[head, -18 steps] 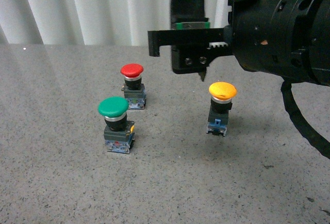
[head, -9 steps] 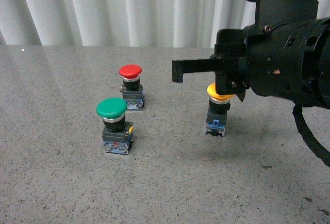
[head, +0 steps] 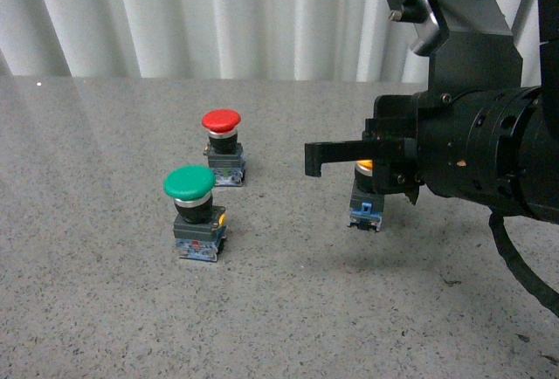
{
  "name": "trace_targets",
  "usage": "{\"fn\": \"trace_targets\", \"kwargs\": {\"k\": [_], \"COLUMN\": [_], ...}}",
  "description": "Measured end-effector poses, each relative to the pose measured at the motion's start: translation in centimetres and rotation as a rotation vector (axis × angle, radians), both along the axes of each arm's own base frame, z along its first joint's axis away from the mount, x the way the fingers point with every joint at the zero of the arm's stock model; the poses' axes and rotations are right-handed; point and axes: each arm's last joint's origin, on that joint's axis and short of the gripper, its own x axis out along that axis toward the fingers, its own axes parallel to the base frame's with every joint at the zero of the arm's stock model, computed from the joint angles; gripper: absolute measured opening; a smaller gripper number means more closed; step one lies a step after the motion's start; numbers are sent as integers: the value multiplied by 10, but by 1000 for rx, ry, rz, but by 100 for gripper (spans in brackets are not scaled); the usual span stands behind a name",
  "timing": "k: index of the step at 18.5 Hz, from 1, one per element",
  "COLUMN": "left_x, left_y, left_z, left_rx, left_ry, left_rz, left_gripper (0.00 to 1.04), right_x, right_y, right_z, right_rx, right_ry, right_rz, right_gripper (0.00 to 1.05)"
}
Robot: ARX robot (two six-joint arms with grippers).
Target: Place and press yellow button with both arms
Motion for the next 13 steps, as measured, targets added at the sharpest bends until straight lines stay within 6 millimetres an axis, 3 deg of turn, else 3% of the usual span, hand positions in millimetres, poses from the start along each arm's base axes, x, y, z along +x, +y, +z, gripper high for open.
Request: {"fn": "trace_targets", "kwargs": {"k": [13], "left_x": [0], "left_y": [0], "left_z": [0], "left_rx": [0], "left_ry": [0], "left_rz": [0], "left_gripper": [98], "right_x": [6], "right_y": [-4], "right_z": [-7], "right_rx": [-33], "right_ry": [46], "right_rz": [-14], "right_gripper": [2]}}
